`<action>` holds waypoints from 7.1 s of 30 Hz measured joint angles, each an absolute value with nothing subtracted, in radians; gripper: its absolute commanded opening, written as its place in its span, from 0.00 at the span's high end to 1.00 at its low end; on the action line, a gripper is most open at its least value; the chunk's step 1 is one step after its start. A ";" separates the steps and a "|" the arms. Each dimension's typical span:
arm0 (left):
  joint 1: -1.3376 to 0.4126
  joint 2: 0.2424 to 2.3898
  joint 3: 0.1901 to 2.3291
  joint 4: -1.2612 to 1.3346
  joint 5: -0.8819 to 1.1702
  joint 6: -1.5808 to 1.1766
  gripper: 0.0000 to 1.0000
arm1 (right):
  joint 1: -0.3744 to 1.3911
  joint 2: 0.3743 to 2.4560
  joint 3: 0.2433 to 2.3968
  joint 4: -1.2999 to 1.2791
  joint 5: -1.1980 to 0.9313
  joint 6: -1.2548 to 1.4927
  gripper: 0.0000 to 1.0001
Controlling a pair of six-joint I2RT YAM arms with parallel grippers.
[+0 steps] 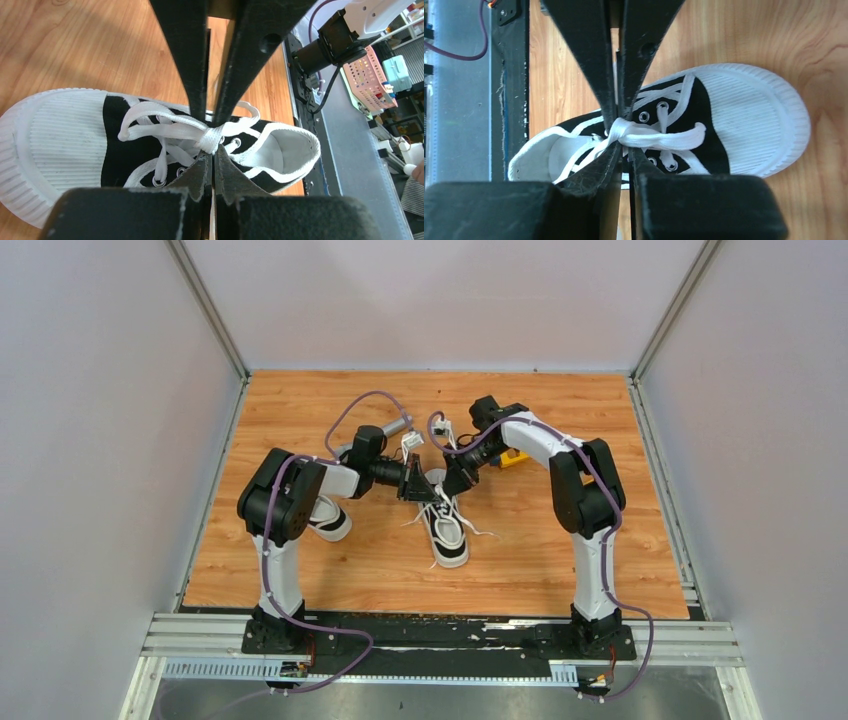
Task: Tie the shoes
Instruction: Wrap the shoelace around the shoelace, then cross the shoelace with the shoelace.
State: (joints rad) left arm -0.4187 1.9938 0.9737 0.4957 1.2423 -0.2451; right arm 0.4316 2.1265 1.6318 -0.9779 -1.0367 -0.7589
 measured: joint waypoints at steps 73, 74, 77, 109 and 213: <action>-0.445 1.973 1.278 -0.463 1.096 0.651 0.80 | 0.406 2.058 1.525 -0.858 -1.079 -0.770 0.60; -0.444 1.972 1.262 -0.441 1.085 0.623 0.80 | 0.409 2.058 1.525 -0.858 -1.079 -0.770 0.60; -0.444 1.959 1.225 -0.376 1.065 0.533 0.79 | 0.410 2.058 1.525 -0.855 -1.080 -0.770 0.60; -0.438 1.914 1.151 -0.197 1.071 0.263 1.00 | 0.435 2.073 1.518 -0.770 -0.987 -0.669 1.00; -0.456 1.927 1.138 -0.094 1.032 0.113 1.00 | 0.339 2.033 1.357 -0.636 -1.199 -0.453 0.77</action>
State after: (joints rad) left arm -0.4564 1.9274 1.1381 -0.0940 1.0317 0.1127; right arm 0.3393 2.0331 1.3567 -0.6357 -1.1988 -0.4534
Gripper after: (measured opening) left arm 0.008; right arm 0.226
